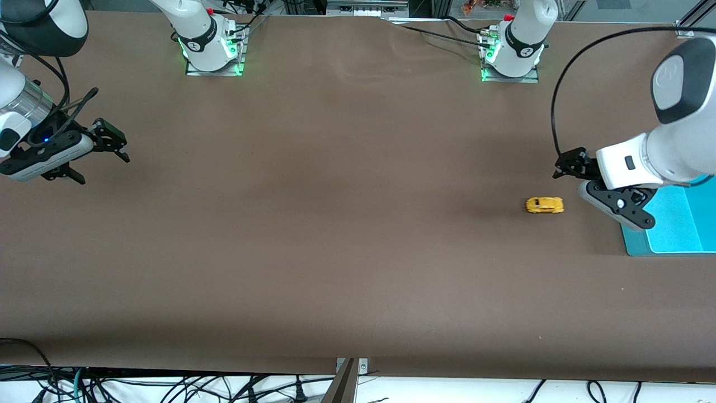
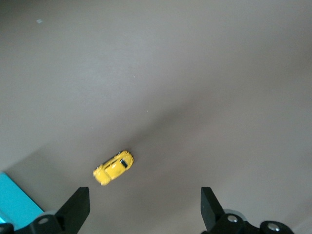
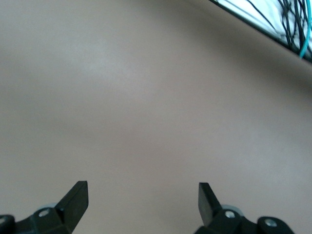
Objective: Wind and store yellow beetle car
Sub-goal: 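Lower the left gripper to the car while the right gripper withdraws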
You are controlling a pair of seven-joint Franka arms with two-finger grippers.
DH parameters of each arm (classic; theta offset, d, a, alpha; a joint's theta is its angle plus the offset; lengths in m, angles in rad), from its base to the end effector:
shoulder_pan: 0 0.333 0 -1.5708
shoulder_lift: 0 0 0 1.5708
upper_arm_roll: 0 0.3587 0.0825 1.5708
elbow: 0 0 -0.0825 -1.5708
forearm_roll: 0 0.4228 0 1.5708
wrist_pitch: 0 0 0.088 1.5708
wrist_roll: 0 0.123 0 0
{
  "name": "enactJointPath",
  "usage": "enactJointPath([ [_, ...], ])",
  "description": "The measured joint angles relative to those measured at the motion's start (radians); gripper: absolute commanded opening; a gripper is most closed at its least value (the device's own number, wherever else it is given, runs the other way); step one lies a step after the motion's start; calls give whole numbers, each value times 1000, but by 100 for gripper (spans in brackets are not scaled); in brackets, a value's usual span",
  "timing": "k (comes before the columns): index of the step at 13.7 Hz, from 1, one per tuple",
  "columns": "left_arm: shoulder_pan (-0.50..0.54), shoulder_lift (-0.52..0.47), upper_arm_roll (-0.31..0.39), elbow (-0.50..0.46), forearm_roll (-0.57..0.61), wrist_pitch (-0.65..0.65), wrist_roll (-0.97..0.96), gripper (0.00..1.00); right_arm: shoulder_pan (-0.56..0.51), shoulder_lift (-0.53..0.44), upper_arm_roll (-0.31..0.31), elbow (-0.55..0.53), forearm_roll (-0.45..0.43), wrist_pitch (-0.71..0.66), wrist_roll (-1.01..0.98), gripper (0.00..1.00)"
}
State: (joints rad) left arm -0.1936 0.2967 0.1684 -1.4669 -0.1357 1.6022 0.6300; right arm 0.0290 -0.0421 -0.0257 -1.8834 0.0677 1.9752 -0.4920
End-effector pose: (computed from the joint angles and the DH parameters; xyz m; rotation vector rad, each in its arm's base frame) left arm 0.6799 -0.0475 0.5191 2.8530 -0.9512 -0.1876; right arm 0.6005 0.0071 0.5514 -3.0164 -0.7266 -0.2263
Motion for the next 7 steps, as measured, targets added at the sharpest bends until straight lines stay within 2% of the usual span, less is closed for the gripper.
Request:
enactJointPath([
  [4, 63, 78, 0, -3, 0, -1, 328, 100, 0, -35, 2, 35, 0, -134, 191, 100],
  [7, 96, 140, 1, -16, 0, -2, 554, 100, 0, -45, 6, 92, 0, -245, 264, 100],
])
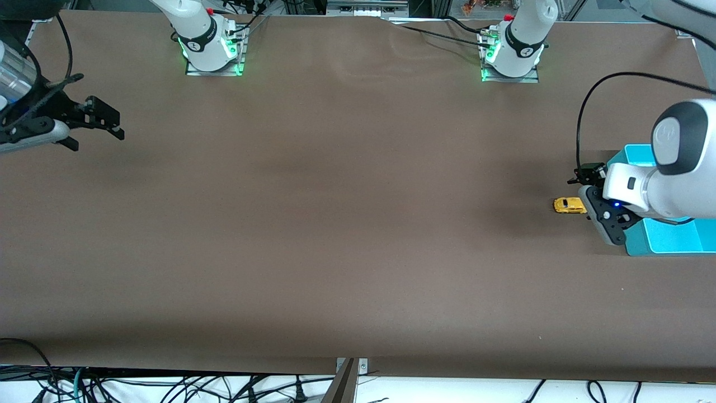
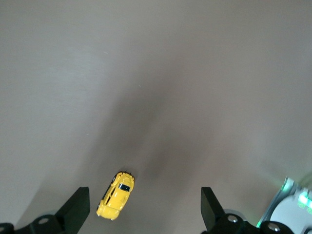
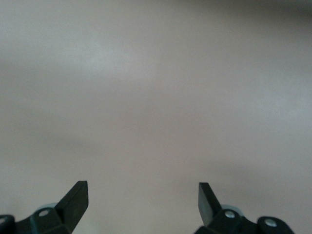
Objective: Wind and store yellow beetle car
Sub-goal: 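Lower the left gripper to the car while the right gripper withdraws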
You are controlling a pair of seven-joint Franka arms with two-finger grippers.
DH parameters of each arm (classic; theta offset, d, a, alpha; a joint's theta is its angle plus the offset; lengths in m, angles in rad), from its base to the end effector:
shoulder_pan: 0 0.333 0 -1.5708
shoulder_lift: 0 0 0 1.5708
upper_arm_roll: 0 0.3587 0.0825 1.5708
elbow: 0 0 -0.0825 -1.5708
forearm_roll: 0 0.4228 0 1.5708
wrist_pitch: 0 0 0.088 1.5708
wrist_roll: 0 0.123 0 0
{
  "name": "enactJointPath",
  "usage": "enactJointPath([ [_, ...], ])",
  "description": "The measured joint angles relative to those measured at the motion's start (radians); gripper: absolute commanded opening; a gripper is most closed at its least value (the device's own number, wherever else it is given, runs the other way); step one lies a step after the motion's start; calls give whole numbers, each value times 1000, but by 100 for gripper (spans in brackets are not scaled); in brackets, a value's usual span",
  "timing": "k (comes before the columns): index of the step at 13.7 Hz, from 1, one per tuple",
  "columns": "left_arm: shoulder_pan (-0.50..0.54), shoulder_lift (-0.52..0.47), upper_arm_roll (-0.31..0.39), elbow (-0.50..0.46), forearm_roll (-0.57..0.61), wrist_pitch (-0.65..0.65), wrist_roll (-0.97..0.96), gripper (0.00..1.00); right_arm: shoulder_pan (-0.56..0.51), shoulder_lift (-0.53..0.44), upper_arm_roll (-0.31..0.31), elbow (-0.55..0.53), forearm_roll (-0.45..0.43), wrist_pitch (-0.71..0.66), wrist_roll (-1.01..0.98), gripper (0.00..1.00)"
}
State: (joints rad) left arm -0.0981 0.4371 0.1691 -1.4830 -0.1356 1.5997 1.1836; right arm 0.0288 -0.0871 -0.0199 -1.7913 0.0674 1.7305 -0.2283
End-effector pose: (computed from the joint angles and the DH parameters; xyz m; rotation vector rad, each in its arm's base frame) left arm 0.6970 0.0164 0.4149 2.4714 -1.5009 -0.3183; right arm 0.5722 0.0119 0.6026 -3.0562 -0.3490 -0.0517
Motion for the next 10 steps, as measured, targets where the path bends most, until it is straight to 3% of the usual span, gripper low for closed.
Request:
enactJointPath([
  [3, 39, 60, 1, -12, 20, 25, 174, 100, -1, -1, -3, 54, 0, -84, 16, 100],
  [6, 68, 81, 1, -72, 46, 160, 299, 100, -4, -1, -13, 84, 0, -128, 20, 100],
  [10, 98, 12, 3, -363, 50, 518, 366, 100, -10, 0, -23, 111, 0, -161, 20, 100],
])
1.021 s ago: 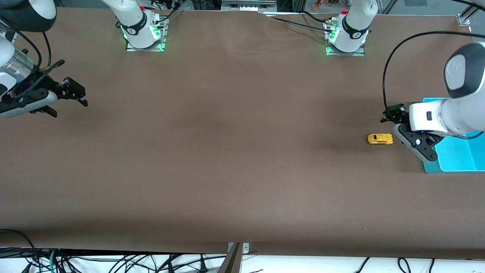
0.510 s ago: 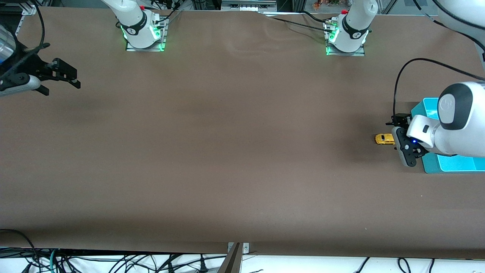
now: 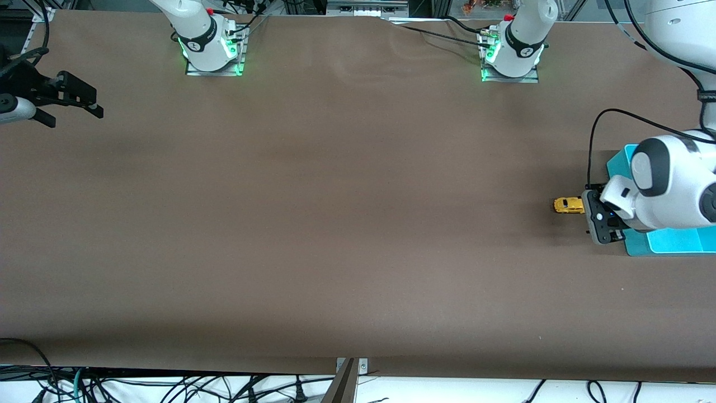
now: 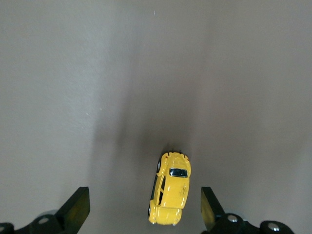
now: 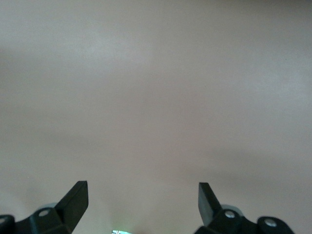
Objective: Wind and store yellow beetle car
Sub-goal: 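Lower the left gripper to the car while the right gripper withdraws, then close the left gripper on the yellow car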
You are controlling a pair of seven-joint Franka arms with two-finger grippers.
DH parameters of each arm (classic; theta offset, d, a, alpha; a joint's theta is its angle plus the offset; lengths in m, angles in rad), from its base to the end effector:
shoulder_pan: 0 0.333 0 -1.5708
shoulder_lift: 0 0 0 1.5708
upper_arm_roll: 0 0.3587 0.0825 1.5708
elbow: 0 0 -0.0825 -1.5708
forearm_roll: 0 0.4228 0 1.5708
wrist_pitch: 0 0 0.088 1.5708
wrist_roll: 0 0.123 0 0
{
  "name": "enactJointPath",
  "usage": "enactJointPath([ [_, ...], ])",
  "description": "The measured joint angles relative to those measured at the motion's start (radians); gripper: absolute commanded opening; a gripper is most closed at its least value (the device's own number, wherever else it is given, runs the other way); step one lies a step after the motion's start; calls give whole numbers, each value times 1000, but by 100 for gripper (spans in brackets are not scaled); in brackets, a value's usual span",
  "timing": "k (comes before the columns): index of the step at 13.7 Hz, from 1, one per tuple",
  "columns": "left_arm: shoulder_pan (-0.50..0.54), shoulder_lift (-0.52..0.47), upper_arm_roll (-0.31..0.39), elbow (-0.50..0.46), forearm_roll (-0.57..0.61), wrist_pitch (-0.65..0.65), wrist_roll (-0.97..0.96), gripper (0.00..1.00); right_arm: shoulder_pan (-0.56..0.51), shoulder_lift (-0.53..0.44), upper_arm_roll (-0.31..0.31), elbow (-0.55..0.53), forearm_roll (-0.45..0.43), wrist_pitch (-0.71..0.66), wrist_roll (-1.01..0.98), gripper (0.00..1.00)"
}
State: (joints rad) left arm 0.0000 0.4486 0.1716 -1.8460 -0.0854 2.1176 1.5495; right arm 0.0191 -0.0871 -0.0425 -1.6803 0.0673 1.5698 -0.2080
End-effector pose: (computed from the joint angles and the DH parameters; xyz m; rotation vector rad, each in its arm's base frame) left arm 0.6589 0.1025 0.2695 2.3636 -1.8680 -0.1737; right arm 0.5607 -0.0059 0.6458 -3.0553 -0.2820 0.0232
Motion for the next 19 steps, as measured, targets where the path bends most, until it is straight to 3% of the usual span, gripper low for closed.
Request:
enactJointPath([
  [3, 17, -73, 1, -233, 2, 246, 47, 100, 0, 2, 0, 3, 0, -3, 0, 100],
  [7, 47, -105, 1, -386, 2, 424, 99, 100, -2, 5, -12, 3, -26, -3, 1, 100],
  [11, 55, -105, 1, -433, 2, 523, 134, 100, -3, 6, -14, 3, -46, -5, 1, 100],
  [19, 55, -86, -3, -445, 2, 578, 183, 100, -2, 10, -12, 4, -47, -28, 0, 100],
])
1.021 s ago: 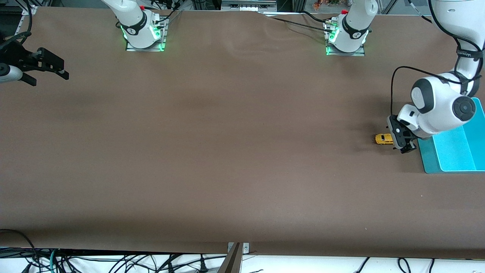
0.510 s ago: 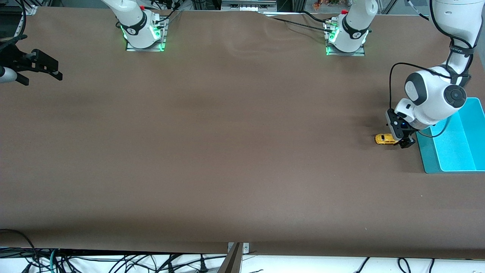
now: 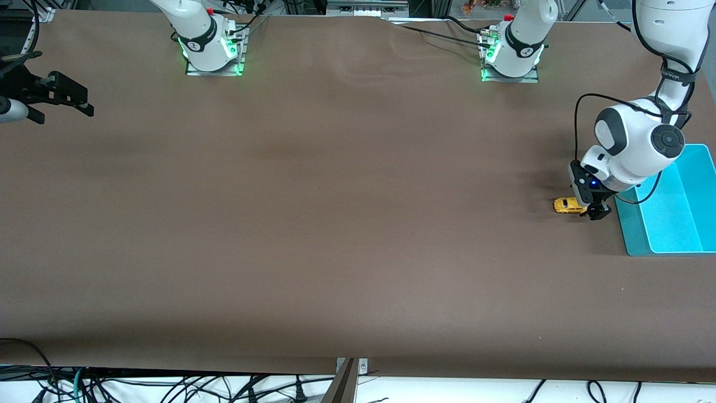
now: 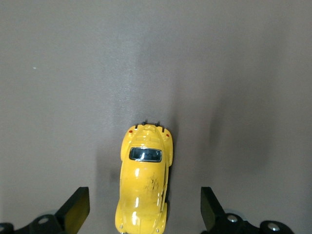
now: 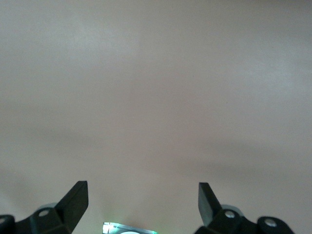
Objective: Wind and store yellow beetle car
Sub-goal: 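Close the left gripper on the yellow car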
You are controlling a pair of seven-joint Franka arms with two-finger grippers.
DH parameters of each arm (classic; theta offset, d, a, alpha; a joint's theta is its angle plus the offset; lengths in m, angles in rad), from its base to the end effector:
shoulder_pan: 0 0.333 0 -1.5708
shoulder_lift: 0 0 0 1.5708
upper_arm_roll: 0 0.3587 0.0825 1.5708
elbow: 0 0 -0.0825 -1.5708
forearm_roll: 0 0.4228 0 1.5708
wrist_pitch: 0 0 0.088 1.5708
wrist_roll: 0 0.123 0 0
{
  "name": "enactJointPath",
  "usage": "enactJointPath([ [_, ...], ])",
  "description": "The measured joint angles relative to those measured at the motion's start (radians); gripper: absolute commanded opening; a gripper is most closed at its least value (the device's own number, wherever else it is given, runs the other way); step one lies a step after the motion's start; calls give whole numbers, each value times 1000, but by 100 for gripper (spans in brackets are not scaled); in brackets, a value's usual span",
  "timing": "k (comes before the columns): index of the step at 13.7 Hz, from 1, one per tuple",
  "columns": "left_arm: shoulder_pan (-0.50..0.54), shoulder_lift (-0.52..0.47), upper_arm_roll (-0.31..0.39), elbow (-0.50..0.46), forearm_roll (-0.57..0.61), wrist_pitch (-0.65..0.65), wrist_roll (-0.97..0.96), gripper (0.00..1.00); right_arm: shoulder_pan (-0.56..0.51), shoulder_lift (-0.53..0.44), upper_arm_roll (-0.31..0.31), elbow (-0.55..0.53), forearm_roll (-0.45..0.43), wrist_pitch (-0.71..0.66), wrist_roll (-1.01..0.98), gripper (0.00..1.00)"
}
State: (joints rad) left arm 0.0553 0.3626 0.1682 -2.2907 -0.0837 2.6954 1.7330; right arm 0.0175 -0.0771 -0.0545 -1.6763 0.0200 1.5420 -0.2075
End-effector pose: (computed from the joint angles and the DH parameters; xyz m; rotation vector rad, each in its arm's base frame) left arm 0.5542 0.1308 0.1882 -2.3152 2.0450 -0.0151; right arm 0.5601 -0.0194 0.6396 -3.0981 -0.2652 0.0839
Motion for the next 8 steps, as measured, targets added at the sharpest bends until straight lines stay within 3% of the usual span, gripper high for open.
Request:
enactJointPath([
  [1, 0, 5, 0, -2, 0, 8, 1, 90, 0, 2, 2, 0, 0, 0, 0, 100],
  [2, 0, 8, -1, -3, 0, 13, 2, 49, 1, 3, 3, 0, 0, 0, 0, 100],
  [3, 0, 12, -2, -3, 0, 15, 3, 21, 1, 4, 3, 0, 0, 0, 0, 100],
  [4, -1, 15, -4, -3, 0, 15, 3, 4, 0, 5, 3, 0, 0, 0, 0, 100],
  [8, -4, 16, -8, -1, 0, 23, 4, 0, 1, 10, 3, 0, 0, 0, 0, 100],
])
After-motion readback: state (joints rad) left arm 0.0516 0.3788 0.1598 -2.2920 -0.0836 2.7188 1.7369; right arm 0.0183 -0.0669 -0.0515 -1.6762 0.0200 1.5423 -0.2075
